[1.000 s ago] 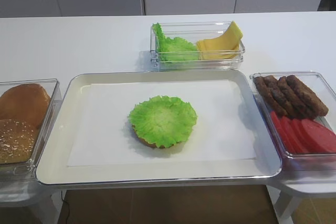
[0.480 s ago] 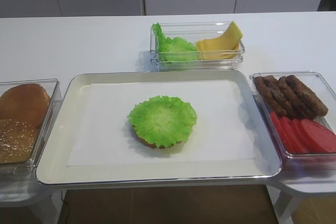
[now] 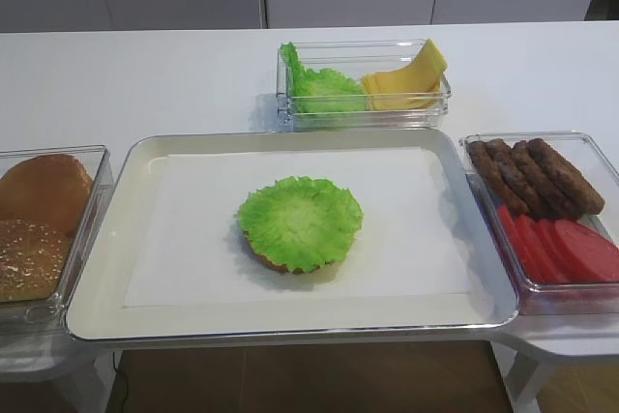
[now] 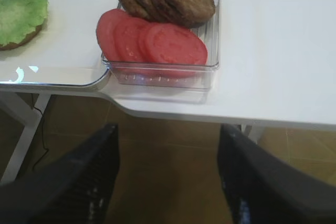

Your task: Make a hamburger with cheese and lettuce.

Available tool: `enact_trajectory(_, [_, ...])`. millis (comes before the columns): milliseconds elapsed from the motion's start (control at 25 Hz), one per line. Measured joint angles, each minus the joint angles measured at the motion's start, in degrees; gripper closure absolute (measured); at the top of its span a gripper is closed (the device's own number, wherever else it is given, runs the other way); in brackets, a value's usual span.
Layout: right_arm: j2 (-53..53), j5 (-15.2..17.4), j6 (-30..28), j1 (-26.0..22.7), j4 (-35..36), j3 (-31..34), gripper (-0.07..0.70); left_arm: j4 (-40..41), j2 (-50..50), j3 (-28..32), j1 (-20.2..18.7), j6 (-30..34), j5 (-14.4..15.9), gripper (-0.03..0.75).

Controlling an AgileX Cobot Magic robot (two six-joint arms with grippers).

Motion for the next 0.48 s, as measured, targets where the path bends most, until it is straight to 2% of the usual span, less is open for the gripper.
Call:
enact_trajectory(160, [0.00, -3.16, -2.98, 0.00, 0.00, 0.48, 0.165, 0.00, 0.00, 0.00, 0.00, 0.00, 0.00, 0.283])
enact_trajectory(480, [0.00, -4.85, -4.84, 0.00, 0.31, 2.38, 0.165, 0.00, 0.00, 0.00, 0.00, 0.00, 0.00, 0.283])
